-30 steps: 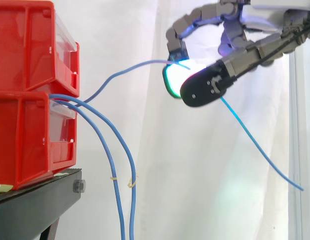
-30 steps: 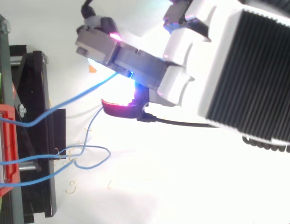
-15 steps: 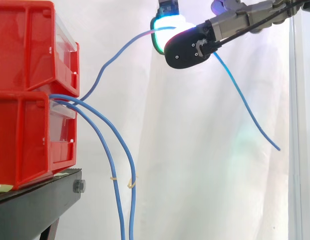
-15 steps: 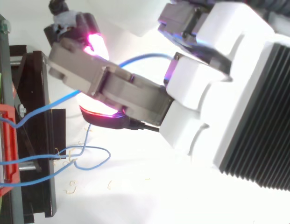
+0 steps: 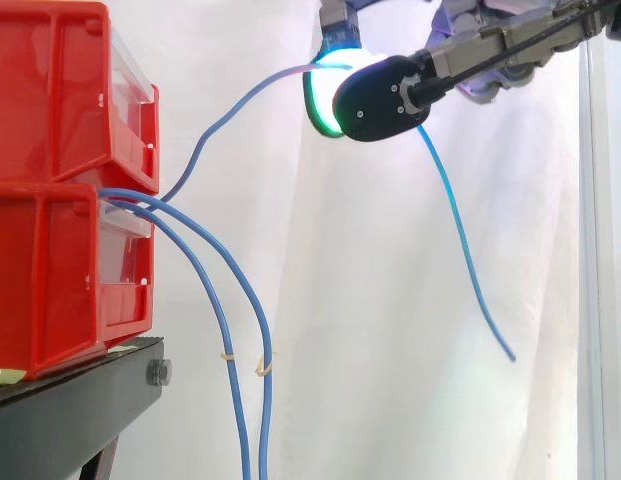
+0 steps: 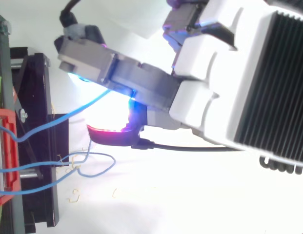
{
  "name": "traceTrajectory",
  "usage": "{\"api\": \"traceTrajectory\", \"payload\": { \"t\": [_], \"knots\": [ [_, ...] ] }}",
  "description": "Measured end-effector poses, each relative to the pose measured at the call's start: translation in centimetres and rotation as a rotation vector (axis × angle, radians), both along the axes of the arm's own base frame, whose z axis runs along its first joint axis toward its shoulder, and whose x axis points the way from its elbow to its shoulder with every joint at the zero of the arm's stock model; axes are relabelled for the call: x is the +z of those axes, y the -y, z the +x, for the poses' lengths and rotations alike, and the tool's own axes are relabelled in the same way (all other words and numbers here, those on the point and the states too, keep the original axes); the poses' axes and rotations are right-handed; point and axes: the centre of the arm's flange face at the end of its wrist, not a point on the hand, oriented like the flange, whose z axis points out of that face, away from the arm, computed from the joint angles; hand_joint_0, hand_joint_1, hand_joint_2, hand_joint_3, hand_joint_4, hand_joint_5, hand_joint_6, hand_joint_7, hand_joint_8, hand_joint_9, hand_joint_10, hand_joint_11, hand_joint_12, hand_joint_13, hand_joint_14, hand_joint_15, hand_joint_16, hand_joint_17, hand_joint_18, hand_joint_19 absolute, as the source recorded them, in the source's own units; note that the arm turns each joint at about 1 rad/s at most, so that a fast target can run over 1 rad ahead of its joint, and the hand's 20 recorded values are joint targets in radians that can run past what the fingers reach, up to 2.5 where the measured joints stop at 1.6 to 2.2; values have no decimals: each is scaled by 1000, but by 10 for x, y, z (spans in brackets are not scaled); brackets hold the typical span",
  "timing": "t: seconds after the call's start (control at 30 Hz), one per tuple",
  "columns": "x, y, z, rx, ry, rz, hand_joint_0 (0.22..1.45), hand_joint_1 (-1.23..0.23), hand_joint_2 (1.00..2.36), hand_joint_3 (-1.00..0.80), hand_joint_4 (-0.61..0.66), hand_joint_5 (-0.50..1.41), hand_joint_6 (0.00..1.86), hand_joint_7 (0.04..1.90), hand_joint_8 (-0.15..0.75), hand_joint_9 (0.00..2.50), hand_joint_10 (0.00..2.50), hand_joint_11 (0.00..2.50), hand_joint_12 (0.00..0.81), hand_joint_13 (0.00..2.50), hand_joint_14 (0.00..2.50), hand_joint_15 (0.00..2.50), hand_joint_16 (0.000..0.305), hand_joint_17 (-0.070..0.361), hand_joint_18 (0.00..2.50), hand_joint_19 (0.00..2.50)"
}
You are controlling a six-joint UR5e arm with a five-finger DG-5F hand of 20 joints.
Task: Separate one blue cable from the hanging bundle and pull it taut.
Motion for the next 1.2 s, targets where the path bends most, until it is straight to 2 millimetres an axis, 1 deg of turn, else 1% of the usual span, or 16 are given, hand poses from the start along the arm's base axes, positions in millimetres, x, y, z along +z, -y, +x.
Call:
{"api": "traceTrajectory", "payload": {
  "t": [0.2, 0.23, 0.3, 0.53, 0.7, 0.9, 1.03, 1.2],
  "knots": [
    [-6, 1, -4, -7, -13, 158, 739, -747, 1018, -284, 210, 101, 506, 1264, 168, 2370, 0, 2430, 283, 1424, 1160, 1364, 35, 78, 1179, 1439],
    [-6, 2, -4, -5, -13, 181, 739, -747, 1018, -285, 218, 100, 507, 1268, 149, 2367, 0, 2436, 292, 1427, 1157, 1368, 34, 77, 1179, 1432],
    [-8, 2, -5, 0, -12, 234, 740, -747, 1018, -287, 212, 100, 507, 1269, 149, 2366, 0, 2441, 283, 1427, 1158, 1356, 35, 79, 1179, 1431],
    [-14, 3, -10, 23, -23, 408, 741, -746, 1018, -291, 208, 100, 506, 1271, 159, 2368, 1, 2441, 283, 1427, 1160, 1355, 35, 79, 1178, 1434],
    [-18, 4, -13, 34, -39, 474, 740, -746, 1018, -286, 210, 100, 506, 1270, 158, 2367, 1, 2440, 283, 1426, 1162, 1348, 34, 78, 1176, 1433],
    [-24, 11, -18, 55, -84, 538, 741, -745, 1018, -289, 209, 100, 507, 1267, 150, 2366, 0, 2435, 283, 1424, 1160, 1362, 34, 77, 1174, 1433],
    [-26, 15, -19, 90, -97, 600, 741, -745, 1018, -289, 203, 100, 507, 1268, 161, 2366, 0, 2438, 286, 1424, 1154, 1373, 34, 77, 1174, 1434],
    [-27, 19, -20, 119, -102, 639, 741, -743, 1018, -290, 210, 100, 506, 1267, 151, 2366, 0, 2433, 284, 1422, 1151, 1381, 35, 78, 1173, 1435]
  ]
}}
